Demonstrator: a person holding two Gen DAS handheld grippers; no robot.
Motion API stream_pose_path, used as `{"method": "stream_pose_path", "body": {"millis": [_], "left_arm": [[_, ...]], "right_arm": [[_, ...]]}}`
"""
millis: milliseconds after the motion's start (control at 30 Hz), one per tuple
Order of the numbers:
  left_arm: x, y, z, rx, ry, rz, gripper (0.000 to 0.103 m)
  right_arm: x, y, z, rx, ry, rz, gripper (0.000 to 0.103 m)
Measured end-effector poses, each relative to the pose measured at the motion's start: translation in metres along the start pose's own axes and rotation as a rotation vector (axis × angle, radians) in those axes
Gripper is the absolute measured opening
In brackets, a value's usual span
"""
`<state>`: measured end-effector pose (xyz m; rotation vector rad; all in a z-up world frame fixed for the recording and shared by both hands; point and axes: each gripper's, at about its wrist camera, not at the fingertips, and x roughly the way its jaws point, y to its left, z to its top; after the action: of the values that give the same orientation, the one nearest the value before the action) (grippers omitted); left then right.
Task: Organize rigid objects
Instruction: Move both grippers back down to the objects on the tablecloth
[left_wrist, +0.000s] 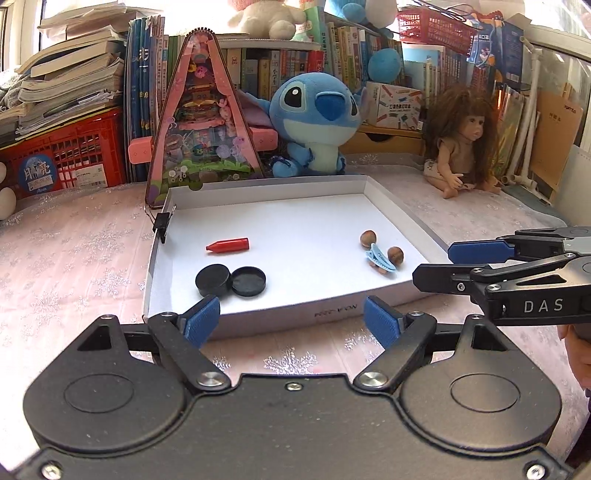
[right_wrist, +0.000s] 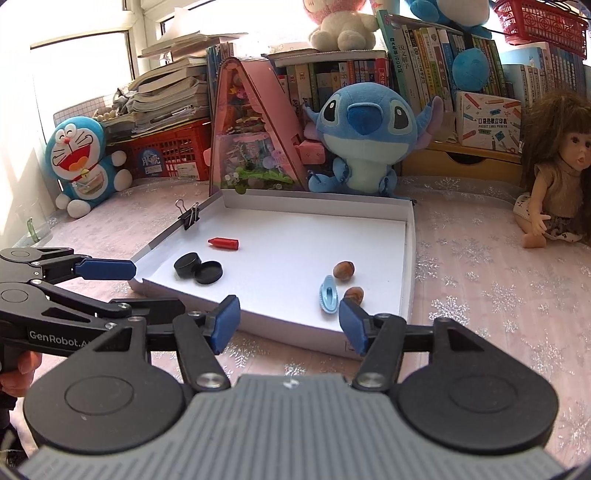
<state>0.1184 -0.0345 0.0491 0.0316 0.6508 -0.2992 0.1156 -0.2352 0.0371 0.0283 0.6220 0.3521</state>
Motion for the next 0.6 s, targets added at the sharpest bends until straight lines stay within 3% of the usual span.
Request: {"method": "stream_pose_path", "body": {"millis": [600], "left_arm": [[-0.058, -0.016, -0.069, -0.028, -0.068, 0.024, 0.084]], "right_arm": [[-0.045, 0.031, -0.068, -0.017, -0.052, 0.041, 0.078]]}}
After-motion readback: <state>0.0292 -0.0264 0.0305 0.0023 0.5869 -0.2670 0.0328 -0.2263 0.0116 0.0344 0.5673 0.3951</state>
